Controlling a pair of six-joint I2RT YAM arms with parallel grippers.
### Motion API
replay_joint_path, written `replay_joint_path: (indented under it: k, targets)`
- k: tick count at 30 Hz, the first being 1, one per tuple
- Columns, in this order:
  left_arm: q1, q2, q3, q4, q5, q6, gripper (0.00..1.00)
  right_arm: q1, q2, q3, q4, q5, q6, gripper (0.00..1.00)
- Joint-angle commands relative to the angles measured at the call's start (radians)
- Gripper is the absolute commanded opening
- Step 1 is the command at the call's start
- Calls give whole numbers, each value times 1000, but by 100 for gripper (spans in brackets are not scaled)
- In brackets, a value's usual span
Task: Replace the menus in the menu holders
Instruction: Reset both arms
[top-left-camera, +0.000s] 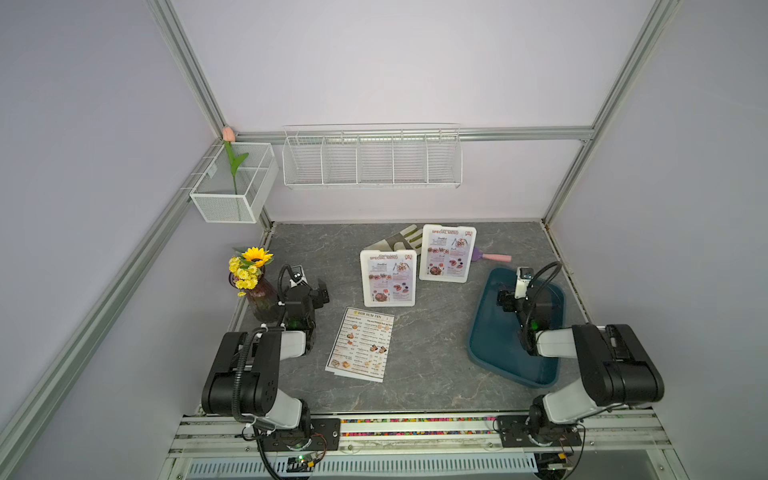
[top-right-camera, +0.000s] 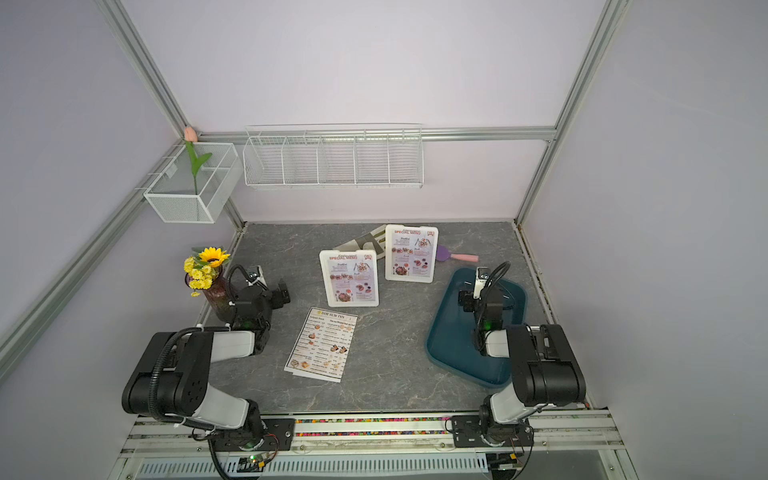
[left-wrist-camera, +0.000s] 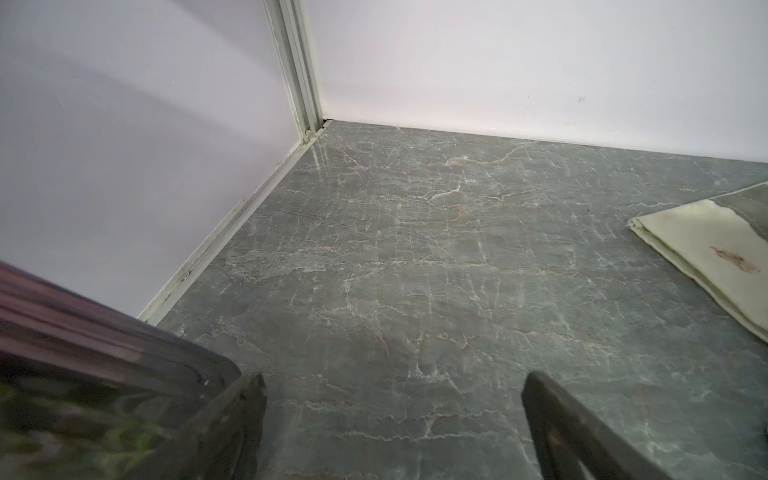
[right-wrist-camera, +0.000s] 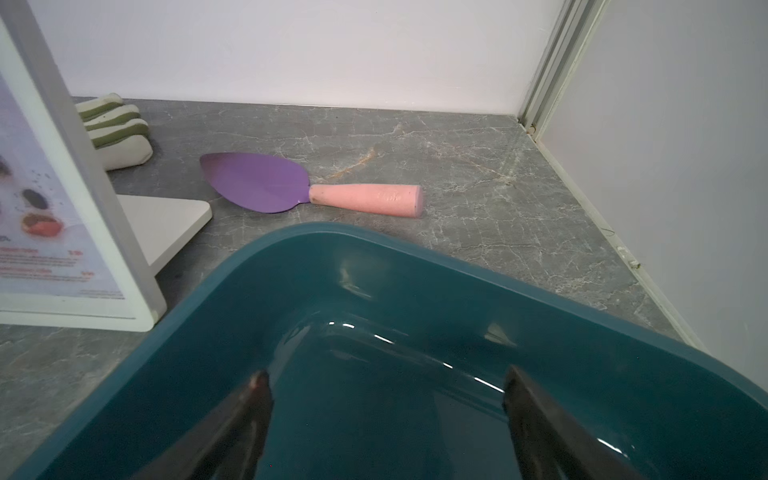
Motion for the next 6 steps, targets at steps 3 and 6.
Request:
replay_joint_path:
  k: [3, 6]
  targets:
    - [4, -1, 23, -3, 8, 7, 99, -8, -1, 14, -1, -10, -7, 89]
    - [3, -1, 24, -3, 6, 8, 99, -7, -4, 9, 7, -11, -6, 89]
